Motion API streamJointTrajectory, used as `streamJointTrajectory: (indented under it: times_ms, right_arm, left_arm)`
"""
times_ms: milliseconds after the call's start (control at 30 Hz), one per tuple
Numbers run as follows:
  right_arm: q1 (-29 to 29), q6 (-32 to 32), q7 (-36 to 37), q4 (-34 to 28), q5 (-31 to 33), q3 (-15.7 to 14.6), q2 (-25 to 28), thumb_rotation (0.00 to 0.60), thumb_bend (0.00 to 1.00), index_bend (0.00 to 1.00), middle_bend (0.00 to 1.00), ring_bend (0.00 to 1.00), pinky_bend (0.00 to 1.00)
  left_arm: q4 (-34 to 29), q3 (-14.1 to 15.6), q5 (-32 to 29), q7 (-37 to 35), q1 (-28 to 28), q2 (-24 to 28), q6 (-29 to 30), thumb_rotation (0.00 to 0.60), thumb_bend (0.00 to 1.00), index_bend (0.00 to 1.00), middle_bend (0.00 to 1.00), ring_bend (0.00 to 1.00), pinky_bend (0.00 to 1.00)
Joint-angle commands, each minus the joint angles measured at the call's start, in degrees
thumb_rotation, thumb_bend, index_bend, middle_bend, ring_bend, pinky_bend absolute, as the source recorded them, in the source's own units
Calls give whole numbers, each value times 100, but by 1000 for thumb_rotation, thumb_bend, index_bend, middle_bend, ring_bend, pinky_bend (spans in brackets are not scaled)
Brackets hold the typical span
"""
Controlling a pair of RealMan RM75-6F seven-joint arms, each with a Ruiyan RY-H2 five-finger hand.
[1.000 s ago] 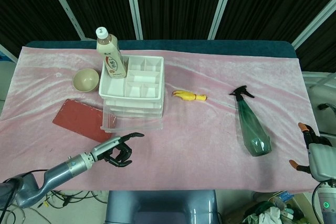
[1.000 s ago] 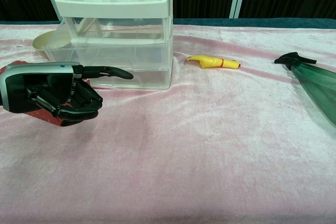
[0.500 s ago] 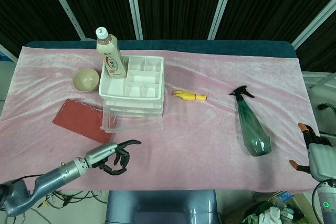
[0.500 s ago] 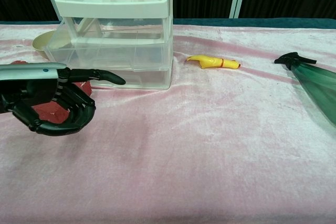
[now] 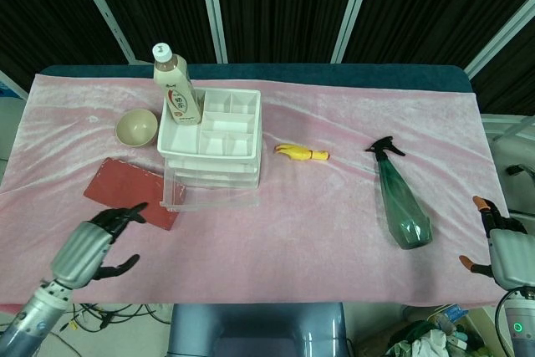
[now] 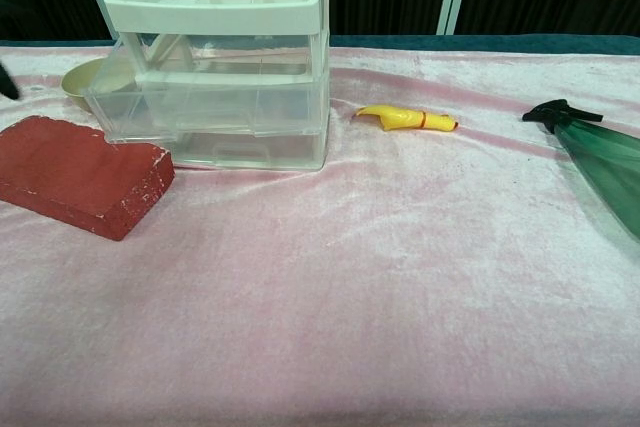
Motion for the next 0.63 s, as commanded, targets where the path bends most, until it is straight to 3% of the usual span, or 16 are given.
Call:
streamJointTrajectory:
  times_ms: [33, 200, 367, 633]
  right_arm:
    - [-2, 14, -8, -5, -15, -2, -1, 600, 0, 84, 105, 282, 227]
    - [-3, 38, 5, -10, -74, -15, -10, 600, 0, 83, 105, 282, 228]
    - [15, 1, 149, -49, -227, -70, 26, 600, 0, 80, 104, 282, 227]
    - [1, 110, 345, -66, -435, -89, 58, 600, 0, 77, 103, 282, 228]
  left_arm:
    - [-178, -21, -326, 213, 572, 227, 542, 600, 274, 66, 291, 153, 220]
    - [113, -78, -604, -20, 938, 194, 815, 600, 262, 64, 235, 107, 167]
    - [272, -139, -1102, -155, 1030, 132, 453, 600, 211, 41, 168, 49, 120]
    - [322, -365, -1208, -264, 1141, 145, 441, 600, 210, 37, 150, 48, 119]
